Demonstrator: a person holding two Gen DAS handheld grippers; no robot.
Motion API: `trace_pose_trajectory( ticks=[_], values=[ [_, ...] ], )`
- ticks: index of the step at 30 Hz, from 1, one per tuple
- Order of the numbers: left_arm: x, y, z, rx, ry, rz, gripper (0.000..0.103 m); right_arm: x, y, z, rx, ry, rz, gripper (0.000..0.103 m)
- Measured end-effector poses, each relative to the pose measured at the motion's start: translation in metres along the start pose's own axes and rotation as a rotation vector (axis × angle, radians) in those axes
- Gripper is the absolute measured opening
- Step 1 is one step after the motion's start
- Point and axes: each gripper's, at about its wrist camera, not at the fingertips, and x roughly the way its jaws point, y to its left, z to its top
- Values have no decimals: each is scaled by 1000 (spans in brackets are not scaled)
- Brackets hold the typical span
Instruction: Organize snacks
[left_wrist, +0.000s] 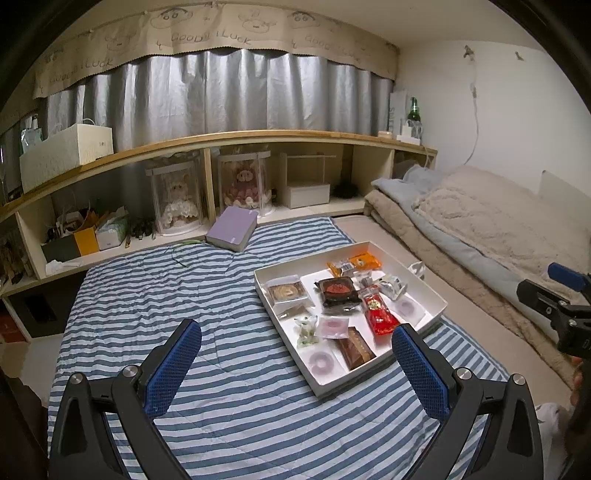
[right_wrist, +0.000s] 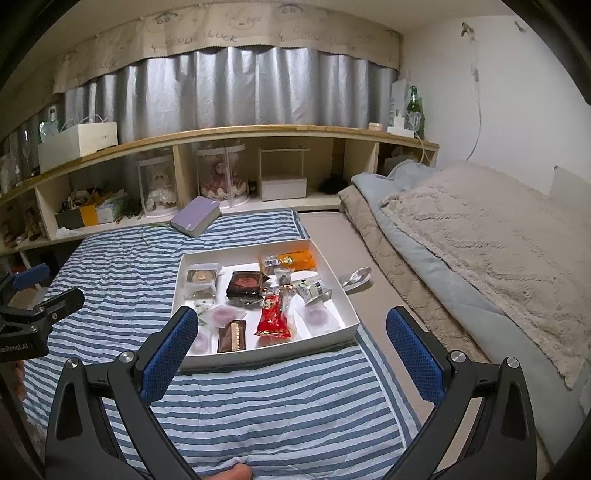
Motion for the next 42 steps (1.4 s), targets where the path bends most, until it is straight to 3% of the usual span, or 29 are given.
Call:
trace_pose_trajectory(
  ticks=[42],
  values=[
    [-15, -29, -9, 2, -50, 42, 103, -1, 2, -1, -15, -5, -19, 103]
  ],
)
